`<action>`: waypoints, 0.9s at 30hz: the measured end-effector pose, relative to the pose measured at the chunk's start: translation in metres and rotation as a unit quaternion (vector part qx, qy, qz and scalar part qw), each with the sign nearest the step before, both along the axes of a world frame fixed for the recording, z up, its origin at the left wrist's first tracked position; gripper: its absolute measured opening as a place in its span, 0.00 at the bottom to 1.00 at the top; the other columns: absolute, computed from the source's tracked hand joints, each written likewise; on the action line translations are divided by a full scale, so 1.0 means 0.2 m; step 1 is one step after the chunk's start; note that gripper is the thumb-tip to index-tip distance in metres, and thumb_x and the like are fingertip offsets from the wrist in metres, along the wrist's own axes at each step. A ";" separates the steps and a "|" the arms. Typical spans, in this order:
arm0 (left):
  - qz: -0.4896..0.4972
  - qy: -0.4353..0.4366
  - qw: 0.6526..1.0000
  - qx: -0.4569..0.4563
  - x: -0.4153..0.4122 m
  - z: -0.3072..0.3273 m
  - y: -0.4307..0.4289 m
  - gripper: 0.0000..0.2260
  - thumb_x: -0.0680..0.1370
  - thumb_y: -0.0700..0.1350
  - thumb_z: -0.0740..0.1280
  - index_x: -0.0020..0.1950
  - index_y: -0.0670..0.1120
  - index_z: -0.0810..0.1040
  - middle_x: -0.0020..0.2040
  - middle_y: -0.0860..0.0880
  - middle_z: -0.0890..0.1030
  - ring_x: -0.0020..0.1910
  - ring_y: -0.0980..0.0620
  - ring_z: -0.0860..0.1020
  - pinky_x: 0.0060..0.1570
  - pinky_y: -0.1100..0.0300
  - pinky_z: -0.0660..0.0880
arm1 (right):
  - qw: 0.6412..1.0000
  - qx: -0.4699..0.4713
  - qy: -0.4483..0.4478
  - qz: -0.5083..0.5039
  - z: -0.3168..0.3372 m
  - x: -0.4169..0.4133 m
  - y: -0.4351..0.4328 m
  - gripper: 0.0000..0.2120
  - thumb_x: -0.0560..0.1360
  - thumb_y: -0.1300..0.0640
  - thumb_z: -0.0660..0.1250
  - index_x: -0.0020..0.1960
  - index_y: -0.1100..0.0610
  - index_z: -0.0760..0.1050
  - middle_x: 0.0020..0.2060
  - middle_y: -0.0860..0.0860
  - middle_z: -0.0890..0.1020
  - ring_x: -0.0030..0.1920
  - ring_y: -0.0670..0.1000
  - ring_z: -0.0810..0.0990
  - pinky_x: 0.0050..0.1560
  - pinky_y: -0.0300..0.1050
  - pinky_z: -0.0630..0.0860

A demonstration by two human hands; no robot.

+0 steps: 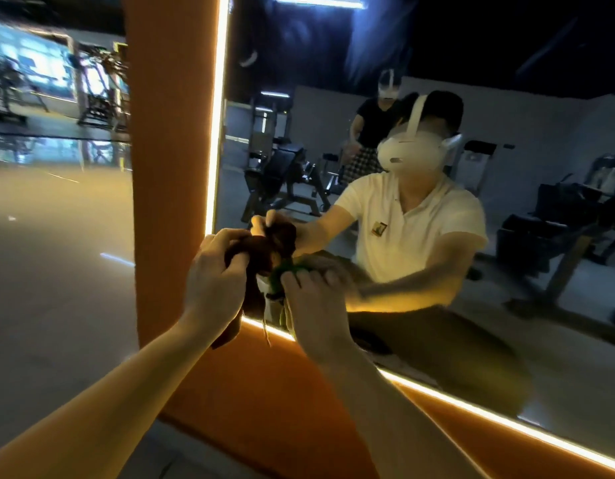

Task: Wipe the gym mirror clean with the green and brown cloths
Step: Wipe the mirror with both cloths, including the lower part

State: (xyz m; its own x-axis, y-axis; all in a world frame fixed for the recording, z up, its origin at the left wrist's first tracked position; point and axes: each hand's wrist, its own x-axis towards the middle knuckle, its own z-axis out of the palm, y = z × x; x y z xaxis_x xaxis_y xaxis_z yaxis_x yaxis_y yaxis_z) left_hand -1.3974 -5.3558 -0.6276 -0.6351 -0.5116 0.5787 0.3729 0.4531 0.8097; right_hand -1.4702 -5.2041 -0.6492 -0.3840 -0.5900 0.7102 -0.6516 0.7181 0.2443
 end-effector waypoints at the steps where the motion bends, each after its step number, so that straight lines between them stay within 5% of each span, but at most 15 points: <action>1: -0.004 -0.011 0.999 0.034 0.03 0.01 -0.04 0.09 0.83 0.40 0.62 0.57 0.52 0.77 0.51 0.47 0.80 0.49 0.47 0.81 0.47 0.55 0.77 | 0.998 -0.036 -0.041 0.021 0.02 0.03 -0.03 0.12 0.74 0.54 0.75 0.56 0.50 0.78 0.48 0.48 0.84 0.50 0.50 0.82 0.56 0.50 0.74; 6: -0.158 -0.123 0.963 0.182 0.12 0.08 -0.21 0.13 0.74 0.48 0.65 0.47 0.39 0.81 0.34 0.43 0.80 0.36 0.44 0.79 0.39 0.54 0.74 | 0.897 -0.277 -0.329 0.103 0.05 0.07 0.09 0.15 0.81 0.54 0.67 0.67 0.48 0.74 0.58 0.44 0.82 0.61 0.46 0.79 0.63 0.52 0.79; 10: -0.262 -0.264 0.913 0.171 0.17 0.06 -0.11 0.17 0.85 0.48 0.60 0.55 0.37 0.83 0.35 0.44 0.81 0.30 0.50 0.77 0.32 0.58 0.75 | 0.812 -0.327 -0.460 0.151 0.11 0.12 0.15 0.18 0.82 0.59 0.67 0.71 0.51 0.73 0.61 0.48 0.81 0.62 0.48 0.79 0.64 0.51 0.79; 13: -0.284 -0.286 0.908 0.117 0.19 0.03 -0.03 0.14 0.82 0.51 0.69 0.68 0.55 0.78 0.47 0.43 0.86 0.41 0.42 0.85 0.47 0.47 0.82 | 0.816 -0.261 -0.476 0.197 0.13 0.17 0.15 0.17 0.82 0.62 0.64 0.67 0.48 0.76 0.56 0.45 0.82 0.57 0.43 0.81 0.60 0.50 0.81; 15: -0.265 -0.296 0.916 0.056 0.20 0.03 0.00 0.22 0.81 0.47 0.71 0.70 0.66 0.70 0.52 0.42 0.86 0.47 0.40 0.86 0.52 0.45 0.83 | 0.826 -0.216 -0.474 0.215 0.13 0.20 0.14 0.20 0.81 0.64 0.62 0.66 0.44 0.76 0.59 0.45 0.81 0.60 0.43 0.79 0.60 0.49 0.81; 18: -0.239 -0.278 0.930 -0.029 0.23 0.03 0.03 0.19 0.81 0.44 0.69 0.68 0.62 0.74 0.52 0.44 0.85 0.46 0.44 0.87 0.50 0.46 0.84 | 0.803 -0.186 -0.518 0.227 0.16 0.22 0.15 0.22 0.79 0.67 0.60 0.61 0.42 0.75 0.58 0.47 0.79 0.59 0.46 0.79 0.58 0.51 0.82; 23: -0.026 -0.266 0.943 -0.197 0.26 -0.01 0.04 0.03 0.82 0.48 0.68 0.54 0.54 0.79 0.45 0.52 0.82 0.42 0.53 0.84 0.47 0.52 0.84 | 0.778 -0.198 -0.562 0.200 0.18 0.24 0.14 0.12 0.82 0.64 0.58 0.55 0.54 0.79 0.49 0.56 0.83 0.52 0.55 0.83 0.52 0.53 0.83; 25: 0.002 -0.253 0.950 -0.180 0.27 -0.02 0.04 0.02 0.82 0.47 0.68 0.52 0.55 0.77 0.44 0.52 0.82 0.41 0.53 0.83 0.46 0.53 0.85 | 0.757 -0.232 -0.579 0.195 0.18 0.26 0.15 0.09 0.84 0.54 0.60 0.56 0.54 0.78 0.50 0.54 0.84 0.53 0.53 0.84 0.47 0.42 0.81; 27: 0.013 -0.238 0.960 -0.150 0.26 -0.03 0.03 0.02 0.82 0.48 0.68 0.51 0.55 0.76 0.44 0.52 0.82 0.41 0.53 0.83 0.47 0.52 0.85 | 0.769 -0.215 -0.571 0.189 0.16 0.28 0.16 0.19 0.79 0.37 0.67 0.60 0.50 0.76 0.51 0.46 0.83 0.53 0.45 0.82 0.46 0.34 0.77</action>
State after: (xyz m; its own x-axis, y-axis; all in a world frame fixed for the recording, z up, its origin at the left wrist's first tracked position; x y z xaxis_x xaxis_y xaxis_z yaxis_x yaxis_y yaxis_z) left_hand -1.3463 -5.3501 -0.6337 -0.8533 -0.3869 0.3495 -0.0218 0.6962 0.7175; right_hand -1.4141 -5.1724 -0.6172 -0.7609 -0.6181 0.1975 -0.4464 0.2778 -0.8506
